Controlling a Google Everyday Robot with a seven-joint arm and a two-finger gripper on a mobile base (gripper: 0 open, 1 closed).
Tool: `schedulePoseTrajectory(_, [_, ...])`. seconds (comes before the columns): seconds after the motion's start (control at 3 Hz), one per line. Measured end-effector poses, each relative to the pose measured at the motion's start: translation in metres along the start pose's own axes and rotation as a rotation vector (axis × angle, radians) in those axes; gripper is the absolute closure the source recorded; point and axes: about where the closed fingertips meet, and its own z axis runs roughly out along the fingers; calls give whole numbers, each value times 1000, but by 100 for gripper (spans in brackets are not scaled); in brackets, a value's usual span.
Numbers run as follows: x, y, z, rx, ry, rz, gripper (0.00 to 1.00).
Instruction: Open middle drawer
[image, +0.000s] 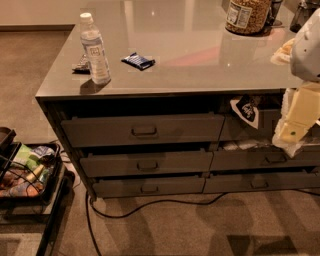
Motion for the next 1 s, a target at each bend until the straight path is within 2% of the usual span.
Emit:
schedulePoseTrajectory(0.33, [0,0,0,0,0,0,0])
schedulePoseTrajectory(0.67, [-2,-8,9,36,-57,-35,0])
schedulePoseTrajectory(1.0, [-12,-13,25,100,-188,-120,0])
